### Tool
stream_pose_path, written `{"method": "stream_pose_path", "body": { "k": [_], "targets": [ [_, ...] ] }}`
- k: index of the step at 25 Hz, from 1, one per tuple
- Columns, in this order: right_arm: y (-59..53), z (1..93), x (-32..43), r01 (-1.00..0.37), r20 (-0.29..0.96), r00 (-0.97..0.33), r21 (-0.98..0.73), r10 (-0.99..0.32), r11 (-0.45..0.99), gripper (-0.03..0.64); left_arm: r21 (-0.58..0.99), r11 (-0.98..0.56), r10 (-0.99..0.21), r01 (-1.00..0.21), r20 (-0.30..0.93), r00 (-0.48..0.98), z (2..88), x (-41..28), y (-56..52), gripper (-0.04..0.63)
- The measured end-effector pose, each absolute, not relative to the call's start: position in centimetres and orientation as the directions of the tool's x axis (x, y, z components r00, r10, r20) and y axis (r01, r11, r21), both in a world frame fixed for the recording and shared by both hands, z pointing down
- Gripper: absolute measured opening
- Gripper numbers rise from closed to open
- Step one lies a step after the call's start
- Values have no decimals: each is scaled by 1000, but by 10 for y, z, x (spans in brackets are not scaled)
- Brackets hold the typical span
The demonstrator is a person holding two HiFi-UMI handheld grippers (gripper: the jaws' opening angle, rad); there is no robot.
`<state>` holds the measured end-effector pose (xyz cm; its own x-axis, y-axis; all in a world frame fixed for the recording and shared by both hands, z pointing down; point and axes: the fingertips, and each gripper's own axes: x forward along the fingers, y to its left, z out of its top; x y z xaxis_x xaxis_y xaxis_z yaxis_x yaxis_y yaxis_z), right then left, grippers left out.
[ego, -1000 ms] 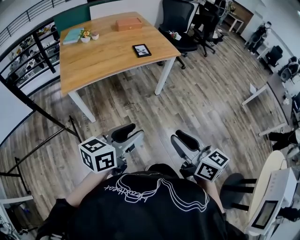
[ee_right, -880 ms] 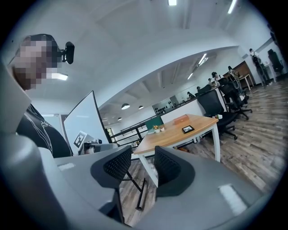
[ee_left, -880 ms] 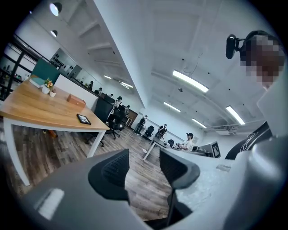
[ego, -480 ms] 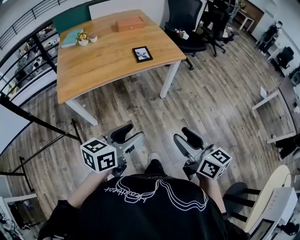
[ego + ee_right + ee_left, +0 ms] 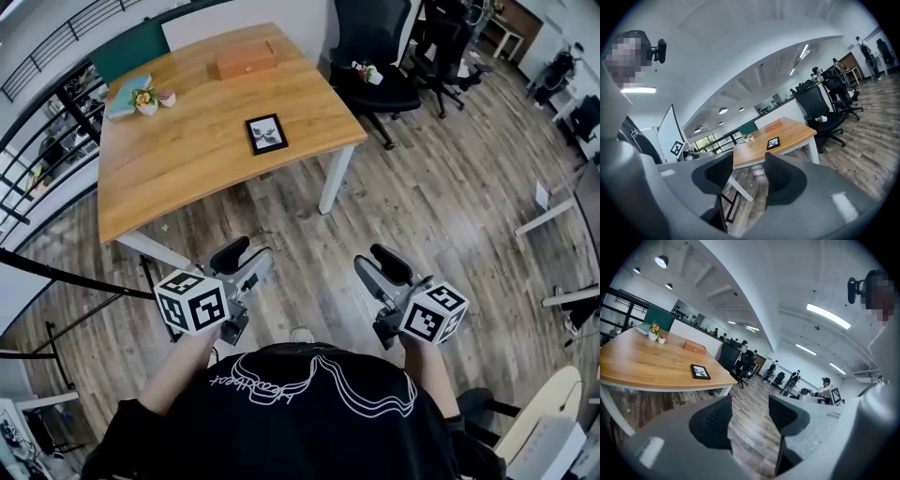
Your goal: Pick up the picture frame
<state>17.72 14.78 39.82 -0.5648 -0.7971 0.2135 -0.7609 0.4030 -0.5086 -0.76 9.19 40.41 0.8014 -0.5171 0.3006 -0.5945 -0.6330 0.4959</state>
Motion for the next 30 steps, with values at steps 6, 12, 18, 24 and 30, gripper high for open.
{"method": "stream_pose_path", "body": {
  "k": [6, 12, 18, 24, 30],
  "targets": [
    [103, 415, 198, -763, 259, -586, -494, -768, 416, 216, 456, -608, -556, -650, 341, 758, 415, 8, 52, 230],
    [67, 433, 196, -786, 314, -582, -455, -751, 419, 215, 437, -585, -570, -683, 378, 729, 434, 2, 14, 230],
    [7, 439, 192, -796, 346, -574, -448, -742, 407, 209, 466, -569, -568, -678, 373, 733, 451, 1, -52, 230],
    [-73, 443, 174, -794, 380, -585, -446, -716, 412, 207, 513, -533, -564, -673, 378, 734, 470, -6, -136, 229],
    [-162, 448, 148, -774, 400, -619, -456, -676, 439, 207, 512, -522, -547, -682, 412, 728, 481, -17, -214, 229]
  ]
}}
